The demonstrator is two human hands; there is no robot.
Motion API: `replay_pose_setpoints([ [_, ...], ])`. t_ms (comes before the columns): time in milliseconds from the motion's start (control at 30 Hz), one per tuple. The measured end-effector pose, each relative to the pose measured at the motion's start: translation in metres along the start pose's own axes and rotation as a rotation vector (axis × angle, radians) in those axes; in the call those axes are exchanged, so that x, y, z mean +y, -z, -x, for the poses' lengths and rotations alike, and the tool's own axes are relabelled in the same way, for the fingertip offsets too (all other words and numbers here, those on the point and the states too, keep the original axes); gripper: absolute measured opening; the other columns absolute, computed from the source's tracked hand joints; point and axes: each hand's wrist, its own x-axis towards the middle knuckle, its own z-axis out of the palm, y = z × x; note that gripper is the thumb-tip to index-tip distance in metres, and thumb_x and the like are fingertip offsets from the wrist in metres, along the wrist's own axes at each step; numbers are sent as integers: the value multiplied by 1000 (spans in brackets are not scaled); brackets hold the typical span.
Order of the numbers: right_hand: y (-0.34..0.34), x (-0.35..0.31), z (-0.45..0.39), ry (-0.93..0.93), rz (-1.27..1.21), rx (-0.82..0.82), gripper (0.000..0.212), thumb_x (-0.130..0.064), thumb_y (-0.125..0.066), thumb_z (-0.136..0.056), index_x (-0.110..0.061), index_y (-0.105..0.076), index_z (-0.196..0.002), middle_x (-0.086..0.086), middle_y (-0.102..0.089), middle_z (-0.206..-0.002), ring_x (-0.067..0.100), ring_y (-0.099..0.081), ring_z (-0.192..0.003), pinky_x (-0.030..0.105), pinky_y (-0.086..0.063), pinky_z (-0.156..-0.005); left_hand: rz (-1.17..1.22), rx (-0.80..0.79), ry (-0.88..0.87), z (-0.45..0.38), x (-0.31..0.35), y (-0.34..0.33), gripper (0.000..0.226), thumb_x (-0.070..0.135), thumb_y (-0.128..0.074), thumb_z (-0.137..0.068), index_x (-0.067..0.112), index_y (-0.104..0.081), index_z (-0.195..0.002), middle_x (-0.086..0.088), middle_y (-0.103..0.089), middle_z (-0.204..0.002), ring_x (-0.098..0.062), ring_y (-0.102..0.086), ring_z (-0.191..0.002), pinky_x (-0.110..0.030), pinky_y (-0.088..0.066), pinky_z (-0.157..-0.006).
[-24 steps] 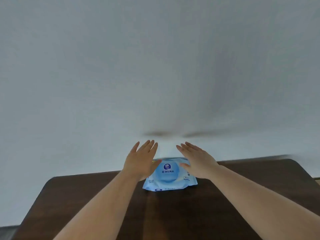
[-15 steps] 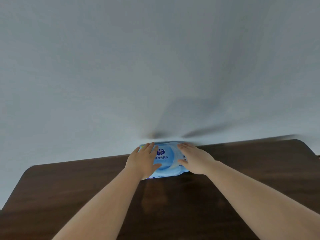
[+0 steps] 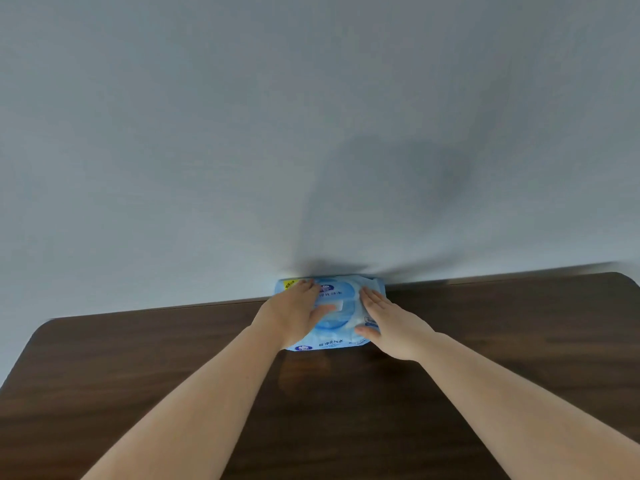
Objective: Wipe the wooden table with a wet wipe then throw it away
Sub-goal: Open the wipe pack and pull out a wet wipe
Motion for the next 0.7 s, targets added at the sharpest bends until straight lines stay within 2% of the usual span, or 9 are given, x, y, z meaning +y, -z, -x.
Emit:
replay_pose_setpoints([
  [67,-1,0,-1,0,7,2,76,-48,-36,-97,-17,6,-151,-4,7,-160,10,3,-146,32,-13,-117,101,164,77,-3,3,6,52,53,-32,-96,10,-55,-115,-4,-62,-119,-28,-56,-114,-33,-42,-88],
  [167,0,-1,-2,-2,15,1,76,-49,-37,-96,-17,5,-151,-3,6,-161,11,1,-147,34,-15,-117,181,480,161,-5,8,11,49,54,-45,-92,9,-52,-110,-5,-59,-106,-29,-59,-92,-38,-46,-70],
  [200,0,-1,-2,-5,18,0,76,-49,-38,-96,-17,5,-151,-3,6,-161,11,0,-147,35,-17,-117,203,546,218,-4,9,13,47,55,-47,-91,10,-50,-104,-2,-56,-95,-27,-57,-83,-36,-44,-64],
  [233,0,-1,-3,-9,21,-1,77,-49,-38,-96,-17,4,-151,-3,5,-161,12,-1,-147,36,-18,-117,200,552,284,-1,11,15,45,55,-46,-91,11,-50,-97,1,-53,-81,-24,-53,-73,-34,-42,-60],
  [300,0,-1,-3,-17,28,-3,77,-49,-39,-95,-18,4,-151,-4,4,-161,13,-4,-147,37,-21,-117,146,447,359,2,15,10,42,53,-41,-94,14,-49,-83,4,-46,-64,-21,-49,-63,-32,-42,-58],
  [400,0,0,-4,-20,42,0,77,-49,-40,-95,-19,3,-151,-3,2,-161,14,-9,-147,37,-24,-115,218,379,312,3,27,-1,41,61,-48,-87,21,-52,-81,6,-57,-75,-19,-55,-73,-30,-44,-64],
  [533,2,0,-5,-10,64,-7,76,-48,-39,-96,-17,3,-151,-2,2,-161,14,-7,-147,35,-21,-116,125,381,201,-3,36,-19,61,69,-57,-75,22,-53,-114,5,-59,-111,-18,-55,-104,-31,-45,-83],
  [633,7,-5,-3,-9,95,-8,74,-46,-40,-97,-15,-1,-151,0,-3,-161,17,-14,-146,38,-25,-114,64,409,241,-6,37,-18,38,47,-55,-87,16,-56,-110,-1,-61,-110,-22,-54,-105,-33,-42,-83],
  [700,13,-9,-1,-7,159,9,66,-44,-39,-97,-13,-13,-150,4,-18,-159,22,-33,-139,38,-36,-107,190,403,257,-8,34,-15,22,32,-51,-89,13,-61,-95,-3,-64,-99,-23,-57,-97,-31,-40,-74],
])
